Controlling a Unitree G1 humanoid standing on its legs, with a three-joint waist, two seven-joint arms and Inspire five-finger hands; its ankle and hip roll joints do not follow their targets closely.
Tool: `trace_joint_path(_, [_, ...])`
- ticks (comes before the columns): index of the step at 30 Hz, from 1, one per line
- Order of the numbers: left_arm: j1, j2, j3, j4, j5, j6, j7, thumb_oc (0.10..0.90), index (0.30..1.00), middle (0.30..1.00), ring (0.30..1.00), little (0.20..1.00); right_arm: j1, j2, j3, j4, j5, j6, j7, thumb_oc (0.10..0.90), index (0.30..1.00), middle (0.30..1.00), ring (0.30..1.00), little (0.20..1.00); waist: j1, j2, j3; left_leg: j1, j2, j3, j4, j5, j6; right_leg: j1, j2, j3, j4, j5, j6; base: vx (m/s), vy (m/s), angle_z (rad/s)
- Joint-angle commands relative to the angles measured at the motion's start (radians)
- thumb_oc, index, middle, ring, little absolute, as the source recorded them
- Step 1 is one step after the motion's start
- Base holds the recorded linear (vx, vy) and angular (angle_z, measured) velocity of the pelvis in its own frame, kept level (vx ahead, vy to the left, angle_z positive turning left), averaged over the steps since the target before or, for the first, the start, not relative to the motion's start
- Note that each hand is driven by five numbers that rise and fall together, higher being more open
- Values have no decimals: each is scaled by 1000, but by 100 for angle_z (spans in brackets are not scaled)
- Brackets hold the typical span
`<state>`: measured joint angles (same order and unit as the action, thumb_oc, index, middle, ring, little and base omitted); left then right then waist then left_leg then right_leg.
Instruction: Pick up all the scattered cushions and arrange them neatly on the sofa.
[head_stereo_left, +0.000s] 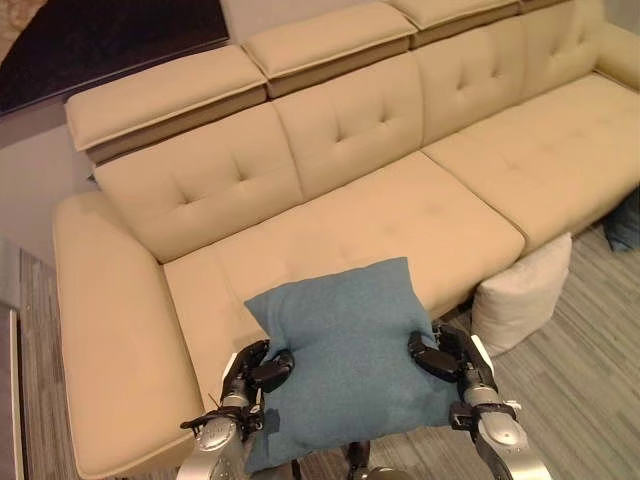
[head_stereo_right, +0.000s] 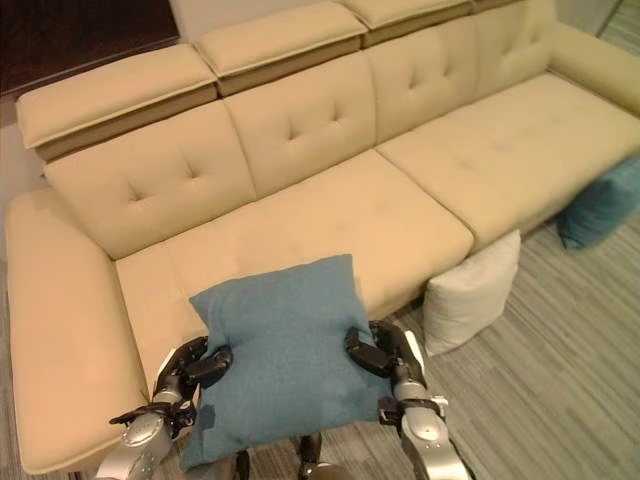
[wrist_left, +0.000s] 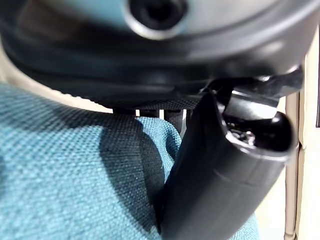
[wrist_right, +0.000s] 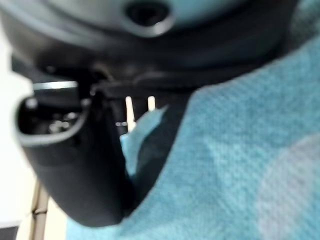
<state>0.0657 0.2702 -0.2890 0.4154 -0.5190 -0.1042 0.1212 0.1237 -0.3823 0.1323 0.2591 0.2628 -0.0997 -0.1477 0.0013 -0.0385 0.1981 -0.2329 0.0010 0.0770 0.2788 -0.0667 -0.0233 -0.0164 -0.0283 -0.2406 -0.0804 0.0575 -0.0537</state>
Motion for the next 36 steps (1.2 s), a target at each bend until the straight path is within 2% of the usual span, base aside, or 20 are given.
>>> trace_joint_path(1, [-50,11,-41,-119,36,-81,-56,400,300,300,300,300,-68,36,3,-178,43,-149,7,400,300,300,300,300,3,-3,-79,-20,4,93,-88,59,3,54,-8,58,85,-135,104,253,70,27])
trace_joint_path(5, [-26,14,-23,-133,32,-79,-58,400,300,300,300,300,-68,53,14,-175,26,-141,16,400,300,300,300,300,16,-1,-95,23,-14,74,-146,56,17,74,-1,65,99,-154,114,209,94,-1])
trace_joint_path(8, [-1,25,-9,-137,41,-74,-65,400,300,300,300,300,-65,65,18,-170,14,-136,31,400,300,300,300,300,28,-10,-115,73,-27,78,-184,40,36,86,-20,71,131,-165,132,214,142,-17])
trace_joint_path(9, [6,30,9,-143,35,-72,-65,400,300,300,300,300,-69,76,24,-161,12,-133,42,400,300,300,300,300,38,-11,-118,113,-37,79,-208,26,53,79,-38,69,195,-164,157,183,153,-8])
trace_joint_path(10, [6,30,9,-143,35,-72,-65,400,300,300,300,300,-70,76,24,-161,12,-133,42,400,300,300,300,300,39,-11,-121,110,-36,80,-210,29,53,75,-37,70,194,-161,156,148,149,2])
trace_joint_path(13, [12,43,24,-146,29,-71,-62,400,300,300,300,300,-78,87,29,-163,13,-128,57,400,300,300,300,300,35,-4,-104,160,-43,70,-237,21,80,4,-68,73,374,-95,197,73,101,4])
trace_joint_path(15, [18,47,34,-147,34,-74,-58,400,300,300,300,300,-65,98,23,-172,15,-132,63,400,300,300,300,300,17,16,-94,185,-36,34,-253,18,89,-75,-52,117,477,-84,198,116,74,27])
trace_joint_path(19, [16,35,33,-147,33,-83,-55,400,300,300,300,300,-55,97,8,-174,11,-136,56,400,300,300,300,300,-14,30,-83,221,-44,-21,-270,10,81,-138,-27,200,373,-112,174,130,-20,56])
trace_joint_path(21, [10,35,29,-151,47,-88,-46,400,300,300,300,300,-56,89,5,-171,4,-139,40,400,300,300,300,300,-30,24,-76,237,-56,-47,-269,-2,77,-163,-15,258,282,-86,176,111,-64,62])
trace_joint_path(22, [10,35,29,-152,47,-88,-45,400,300,300,300,300,-56,88,5,-171,3,-139,40,400,300,300,300,300,-32,25,-74,240,-55,-48,-269,-4,77,-158,-14,256,280,-87,176,59,-73,53])
trace_joint_path(23, [1,37,26,-157,48,-96,-52,400,300,300,300,300,-57,90,-2,-171,8,-135,40,400,300,300,300,300,-37,18,-76,238,-64,-70,-261,-8,74,-135,-12,282,230,-78,182,37,-75,42])
trace_joint_path(25, [8,33,28,-162,57,-98,-57,400,300,300,300,300,-63,89,0,-163,3,-136,41,400,300,300,300,300,-26,8,-86,243,-67,-70,-262,-14,69,-108,-23,266,187,-62,178,103,-133,45])
trace_joint_path(30, [16,36,35,-199,60,-105,-53,400,300,300,300,300,-75,56,-10,-169,-28,-140,29,400,300,300,300,300,-6,6,-134,275,-47,-101,-337,16,40,-23,-11,219,71,-50,160,106,-118,18])
trace_joint_path(36, [-47,51,48,-257,90,-138,11,400,300,300,300,300,-137,28,-11,-189,-67,-161,-32,400,300,300,300,300,5,4,-137,247,-35,-139,-366,44,15,0,-1,157,-7,-46,154,-6,-96,35])
